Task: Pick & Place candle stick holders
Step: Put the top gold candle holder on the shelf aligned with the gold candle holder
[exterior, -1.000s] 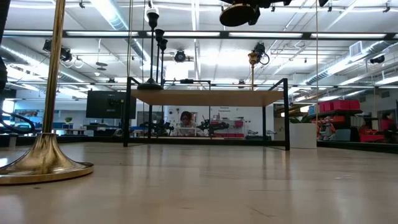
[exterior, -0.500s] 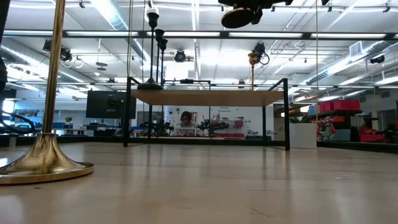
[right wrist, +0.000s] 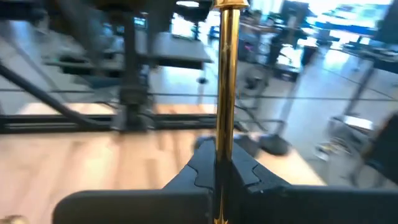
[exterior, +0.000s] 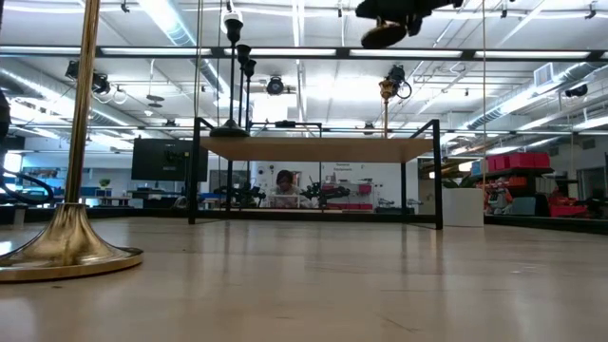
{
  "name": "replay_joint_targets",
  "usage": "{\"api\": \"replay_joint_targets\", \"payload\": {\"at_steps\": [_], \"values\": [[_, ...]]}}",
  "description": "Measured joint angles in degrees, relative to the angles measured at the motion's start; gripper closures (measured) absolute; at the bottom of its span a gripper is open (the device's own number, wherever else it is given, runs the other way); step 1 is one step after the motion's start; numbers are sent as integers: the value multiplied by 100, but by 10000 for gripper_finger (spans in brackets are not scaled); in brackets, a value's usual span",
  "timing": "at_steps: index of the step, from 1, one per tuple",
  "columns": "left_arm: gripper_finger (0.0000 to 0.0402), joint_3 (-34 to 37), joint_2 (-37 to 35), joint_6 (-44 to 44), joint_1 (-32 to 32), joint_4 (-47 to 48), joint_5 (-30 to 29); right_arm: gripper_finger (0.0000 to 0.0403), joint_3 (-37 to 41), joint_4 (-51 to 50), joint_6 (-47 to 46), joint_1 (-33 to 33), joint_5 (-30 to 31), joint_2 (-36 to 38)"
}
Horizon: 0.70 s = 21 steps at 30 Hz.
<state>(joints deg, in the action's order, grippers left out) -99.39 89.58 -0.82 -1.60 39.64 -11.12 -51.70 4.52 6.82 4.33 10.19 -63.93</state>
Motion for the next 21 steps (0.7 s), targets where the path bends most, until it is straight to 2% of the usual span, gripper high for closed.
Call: {"api": "replay_joint_targets", "payload": {"at_steps": [4, 13, 21], "values": [[258, 0, -46, 0, -102, 307, 21, 398, 0, -88, 53, 451, 6, 176], [259, 2, -46, -36, -255, 608, 23, 398, 0, -7, -33, 1599, -760, 210], [259, 2, -46, -46, -252, 627, 23, 399, 67, 641, -251, 2451, -1635, 204]]}}
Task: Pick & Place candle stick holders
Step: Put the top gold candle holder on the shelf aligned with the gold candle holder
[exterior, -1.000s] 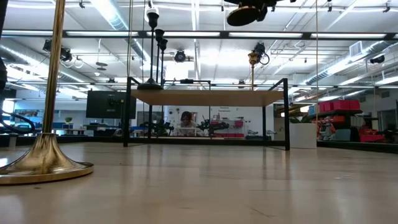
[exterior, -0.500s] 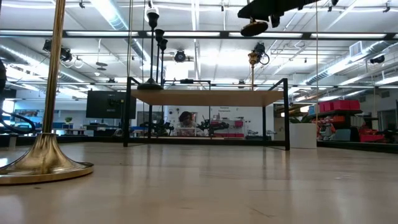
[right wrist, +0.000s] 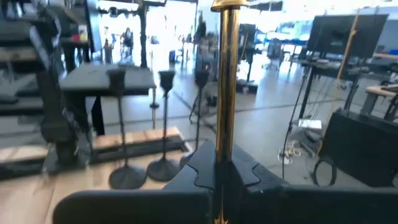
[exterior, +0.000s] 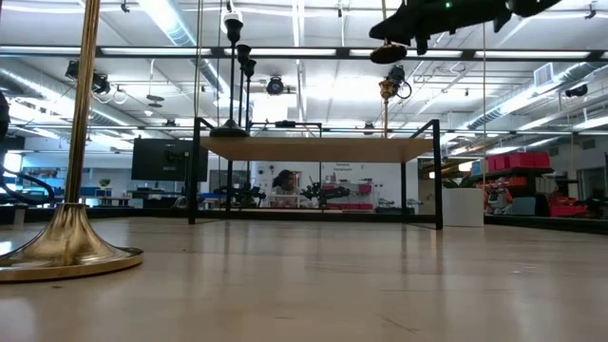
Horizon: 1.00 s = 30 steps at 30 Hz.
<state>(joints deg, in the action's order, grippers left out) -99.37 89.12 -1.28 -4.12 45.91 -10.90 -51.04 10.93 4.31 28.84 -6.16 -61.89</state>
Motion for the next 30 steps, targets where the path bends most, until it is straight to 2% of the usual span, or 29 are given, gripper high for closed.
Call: {"api": "replay_joint_targets", "payload": {"at_steps": [7, 10, 21, 30], "values": [[259, 2, 2, -80, 0, 38, 2, 399, 1188, 2109, -595, 464, -668, 9], [259, 2, 2, -79, 0, 37, 2, 399, 1672, 2705, -691, 586, -607, 15], [259, 4, 2, -63, 0, 31, 0, 399, 2497, 3559, -776, 825, -526, 7], [259, 4, 2, -59, 0, 28, 0, 399, 2561, 3664, -732, 826, -483, -425]]}}
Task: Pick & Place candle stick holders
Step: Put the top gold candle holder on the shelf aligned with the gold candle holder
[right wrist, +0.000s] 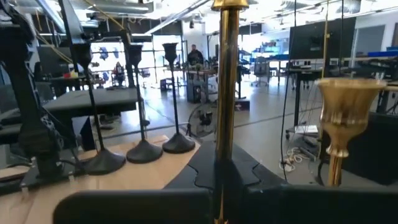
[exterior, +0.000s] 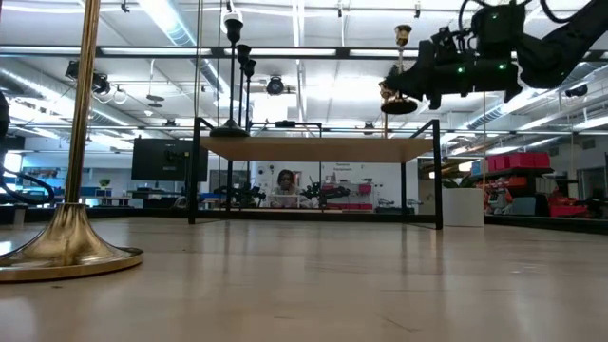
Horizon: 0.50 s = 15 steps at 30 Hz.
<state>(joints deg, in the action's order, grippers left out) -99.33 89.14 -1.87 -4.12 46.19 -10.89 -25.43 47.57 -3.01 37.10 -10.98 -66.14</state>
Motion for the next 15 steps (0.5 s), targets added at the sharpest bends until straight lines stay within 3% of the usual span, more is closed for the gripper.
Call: {"api": "replay_joint_targets", "payload": {"at_steps": [15], "values": [[259, 2, 2, -4, 1, 0, 2, 399, 0, 674, 68, 22, 109, -974]]}}
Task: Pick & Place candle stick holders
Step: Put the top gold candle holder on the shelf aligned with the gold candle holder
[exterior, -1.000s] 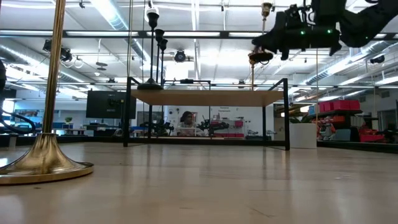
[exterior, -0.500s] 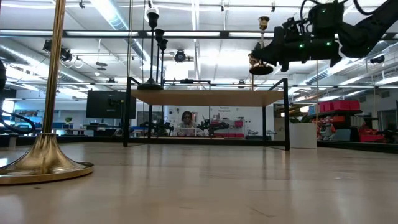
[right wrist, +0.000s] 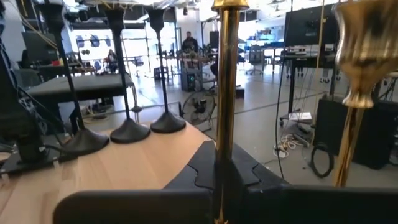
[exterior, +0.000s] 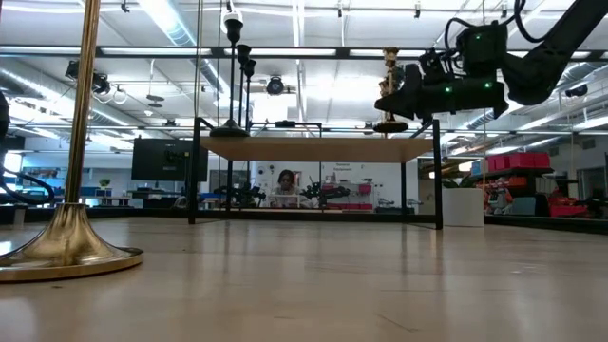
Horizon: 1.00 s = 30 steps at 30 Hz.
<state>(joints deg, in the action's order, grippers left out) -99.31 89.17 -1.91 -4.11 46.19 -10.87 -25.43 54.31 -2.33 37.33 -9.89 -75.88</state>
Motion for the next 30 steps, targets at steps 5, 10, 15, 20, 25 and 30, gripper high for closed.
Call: {"api": "replay_joint_targets", "payload": {"at_steps": [5, 10, 15, 20, 25, 30], "values": [[259, 0, 0, 0, 1, 0, 0, 399, 0, -5, -4, 104, 0, -100], [259, 0, 2, -2, 2, 0, 0, 399, 0, -6, -46, 166, -46, -186], [259, 0, 2, -2, 1, 0, 0, 399, 25, 17, -48, 166, -143, -271], [259, 0, 2, -2, 2, -2, 0, 399, 302, 444, -84, 217, -72, -280], [259, 0, 2, -2, 2, -2, 2, 399, 452, 738, -270, 271, -121, -279], [259, 0, 2, -1, 2, -7, 2, 399, 452, 749, -282, 266, -162, -280]]}}
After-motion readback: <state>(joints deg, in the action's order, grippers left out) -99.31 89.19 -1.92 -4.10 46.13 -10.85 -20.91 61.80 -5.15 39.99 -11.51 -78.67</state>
